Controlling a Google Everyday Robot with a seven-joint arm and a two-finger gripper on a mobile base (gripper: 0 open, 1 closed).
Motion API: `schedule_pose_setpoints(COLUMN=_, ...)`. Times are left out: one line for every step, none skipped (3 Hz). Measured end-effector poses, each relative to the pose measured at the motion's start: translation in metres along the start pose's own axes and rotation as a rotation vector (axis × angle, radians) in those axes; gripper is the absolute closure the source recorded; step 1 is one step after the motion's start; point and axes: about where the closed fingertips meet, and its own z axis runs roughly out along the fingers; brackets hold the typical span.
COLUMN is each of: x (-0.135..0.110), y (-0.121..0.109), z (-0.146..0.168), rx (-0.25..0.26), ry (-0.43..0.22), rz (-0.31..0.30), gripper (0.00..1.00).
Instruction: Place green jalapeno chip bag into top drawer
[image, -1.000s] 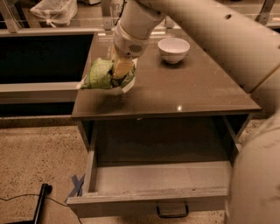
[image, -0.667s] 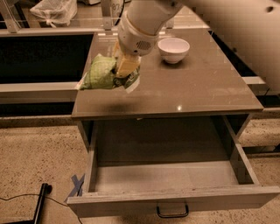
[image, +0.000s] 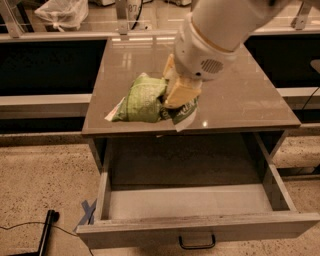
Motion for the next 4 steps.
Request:
schedule_pose_setpoints(x=0.042, y=0.051, z=-0.021, rx=0.021, ry=-0.015, rz=0.128, gripper=1.0)
schedule_pose_setpoints(x=0.042, y=0.051, z=-0.021, rx=0.021, ry=-0.015, rz=0.128, gripper=1.0)
schedule_pose_setpoints(x=0.06, y=0.057, z=-0.004, rx=0.051, ry=-0.058, rz=0.159, gripper=1.0)
schedule_pose_setpoints(x=0.106, y=0.089, z=0.052, rx=0.062, ry=-0.197, rz=0.256, gripper=1.0)
